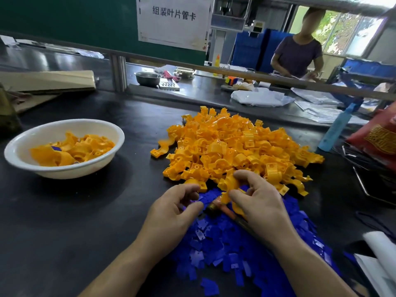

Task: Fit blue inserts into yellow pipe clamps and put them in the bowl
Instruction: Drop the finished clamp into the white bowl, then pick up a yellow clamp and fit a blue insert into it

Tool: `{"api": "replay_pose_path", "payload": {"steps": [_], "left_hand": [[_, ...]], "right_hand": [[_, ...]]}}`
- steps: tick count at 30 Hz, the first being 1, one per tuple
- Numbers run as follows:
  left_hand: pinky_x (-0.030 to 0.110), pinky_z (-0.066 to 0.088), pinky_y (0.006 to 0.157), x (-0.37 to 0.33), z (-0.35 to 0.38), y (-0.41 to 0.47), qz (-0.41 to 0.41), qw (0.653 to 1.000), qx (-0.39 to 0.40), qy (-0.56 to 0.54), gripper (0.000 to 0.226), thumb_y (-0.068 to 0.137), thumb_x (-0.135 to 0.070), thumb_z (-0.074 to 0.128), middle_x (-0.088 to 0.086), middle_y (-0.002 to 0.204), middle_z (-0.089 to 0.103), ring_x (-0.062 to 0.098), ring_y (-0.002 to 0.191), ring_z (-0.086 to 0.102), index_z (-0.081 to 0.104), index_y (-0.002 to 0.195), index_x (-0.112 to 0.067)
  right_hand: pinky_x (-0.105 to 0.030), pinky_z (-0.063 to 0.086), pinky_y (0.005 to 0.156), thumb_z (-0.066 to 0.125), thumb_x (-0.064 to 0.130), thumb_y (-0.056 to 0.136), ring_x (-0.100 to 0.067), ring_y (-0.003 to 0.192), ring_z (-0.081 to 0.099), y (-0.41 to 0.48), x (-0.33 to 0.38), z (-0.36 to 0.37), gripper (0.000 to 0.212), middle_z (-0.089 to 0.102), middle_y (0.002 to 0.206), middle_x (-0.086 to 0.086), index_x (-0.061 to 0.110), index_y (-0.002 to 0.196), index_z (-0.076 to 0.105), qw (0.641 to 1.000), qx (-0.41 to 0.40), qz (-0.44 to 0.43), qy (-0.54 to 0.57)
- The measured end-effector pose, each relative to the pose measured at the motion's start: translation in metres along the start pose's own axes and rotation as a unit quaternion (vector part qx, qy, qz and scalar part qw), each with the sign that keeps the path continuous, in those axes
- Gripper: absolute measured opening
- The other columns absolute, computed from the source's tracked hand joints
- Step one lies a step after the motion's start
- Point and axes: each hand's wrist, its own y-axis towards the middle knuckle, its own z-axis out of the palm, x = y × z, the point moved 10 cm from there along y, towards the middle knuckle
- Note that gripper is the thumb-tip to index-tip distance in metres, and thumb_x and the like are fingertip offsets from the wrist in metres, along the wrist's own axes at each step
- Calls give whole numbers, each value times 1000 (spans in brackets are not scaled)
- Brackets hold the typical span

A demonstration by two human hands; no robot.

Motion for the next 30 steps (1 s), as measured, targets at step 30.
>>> {"api": "replay_pose_path", "payload": {"steps": [30], "left_hand": [[31, 56, 79, -1, 40, -8, -126, 895, 171, -391, 50, 72, 0, 67, 13, 103, 71, 22, 89, 67, 66, 120, -13]], "right_hand": [[-25, 48, 78, 62, 38, 86, -9, 99, 55, -76, 59, 8, 47, 56, 114, 13, 32, 130, 48, 938, 37, -202, -280]]}}
